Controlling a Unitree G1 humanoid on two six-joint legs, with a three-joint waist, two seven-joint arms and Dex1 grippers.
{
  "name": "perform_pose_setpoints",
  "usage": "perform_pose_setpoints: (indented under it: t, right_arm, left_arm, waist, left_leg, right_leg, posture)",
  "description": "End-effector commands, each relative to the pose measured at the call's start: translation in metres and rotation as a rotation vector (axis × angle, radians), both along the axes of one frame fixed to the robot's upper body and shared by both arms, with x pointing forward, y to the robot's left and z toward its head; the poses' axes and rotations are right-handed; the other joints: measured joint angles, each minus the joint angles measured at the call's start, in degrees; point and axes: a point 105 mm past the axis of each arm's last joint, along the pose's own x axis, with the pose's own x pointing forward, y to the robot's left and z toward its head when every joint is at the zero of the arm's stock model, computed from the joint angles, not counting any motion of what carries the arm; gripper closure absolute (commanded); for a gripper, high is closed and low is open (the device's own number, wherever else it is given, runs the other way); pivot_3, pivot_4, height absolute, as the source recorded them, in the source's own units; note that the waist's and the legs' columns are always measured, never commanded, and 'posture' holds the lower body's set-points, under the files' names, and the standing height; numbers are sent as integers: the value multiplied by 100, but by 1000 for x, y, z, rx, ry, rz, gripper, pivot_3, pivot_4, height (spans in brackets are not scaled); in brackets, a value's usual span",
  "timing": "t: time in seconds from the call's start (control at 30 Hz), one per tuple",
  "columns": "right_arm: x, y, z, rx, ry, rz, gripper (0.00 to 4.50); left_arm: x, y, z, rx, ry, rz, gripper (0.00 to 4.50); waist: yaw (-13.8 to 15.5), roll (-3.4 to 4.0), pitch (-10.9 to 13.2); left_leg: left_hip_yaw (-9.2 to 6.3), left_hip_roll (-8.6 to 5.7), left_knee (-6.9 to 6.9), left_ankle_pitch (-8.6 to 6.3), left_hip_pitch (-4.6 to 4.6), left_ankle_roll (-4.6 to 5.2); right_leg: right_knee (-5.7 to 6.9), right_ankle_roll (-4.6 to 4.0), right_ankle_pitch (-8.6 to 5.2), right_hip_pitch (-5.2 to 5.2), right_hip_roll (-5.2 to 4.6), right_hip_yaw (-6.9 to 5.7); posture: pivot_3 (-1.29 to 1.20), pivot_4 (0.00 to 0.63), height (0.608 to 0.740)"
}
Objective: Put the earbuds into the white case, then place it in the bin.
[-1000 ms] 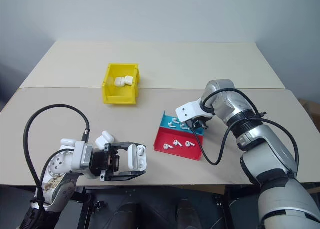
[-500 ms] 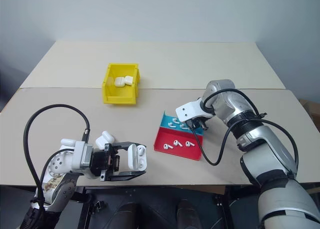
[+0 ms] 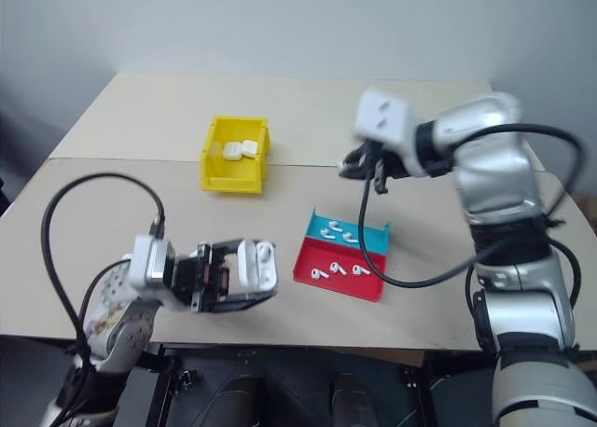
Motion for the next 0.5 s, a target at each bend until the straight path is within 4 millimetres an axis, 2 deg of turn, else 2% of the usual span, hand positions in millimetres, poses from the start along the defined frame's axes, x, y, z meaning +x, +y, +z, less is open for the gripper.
perform_pose_setpoints:
  t: [0.03, 0.13, 0.23, 0.33, 0.5]
  right_arm:
    - [-45, -10, 40, 332, -19, 78, 3835]
    - [-83, -13, 35, 466, -20, 207, 3835]
    - [-111, -5, 19, 484, -47, 297, 3835]
    - [-120, 2, 10, 514, -47, 330, 3835]
    - [-125, 16, -5, 536, -23, 371, 3835]
  left_arm:
    - [4, -3, 13, -36, 0, -52, 1733]
    - [11, -11, 18, -41, -10, -103, 1733]
    - [17, -16, 21, -35, -22, -140, 1733]
    - [21, -20, 23, -33, -27, -161, 1733]
    - [24, -27, 25, -27, -30, -191, 1733]
  waist:
    - [7, 0, 0]
    - [11, -4, -3]
    - [6, -3, -3]
    - [-56, -1, -3]
    - [-65, -1, -4]
  left_leg:
    - [-1, 0, 0, 0, 1, 0]
    - [-6, 0, -1, 0, 9, 0]
    - [-6, -2, 0, 0, 9, 0]
    - [-5, -2, 0, 0, 11, 0]
    - [-7, -2, 0, 0, 13, 1]
  right_leg:
    - [-1, 0, 0, 4, 0, -1]
    - [-10, 1, 0, 20, 0, -9]
    - [-10, 1, 0, 21, 0, -9]
    - [-7, 1, 0, 20, 1, -4]
    - [-7, 2, 0, 22, 3, -3]
  posture:
    - [0, 150, 740]
    - [0, 150, 740]
    - [0, 150, 740]
    - [0, 150, 740]
    - [0, 150, 740]
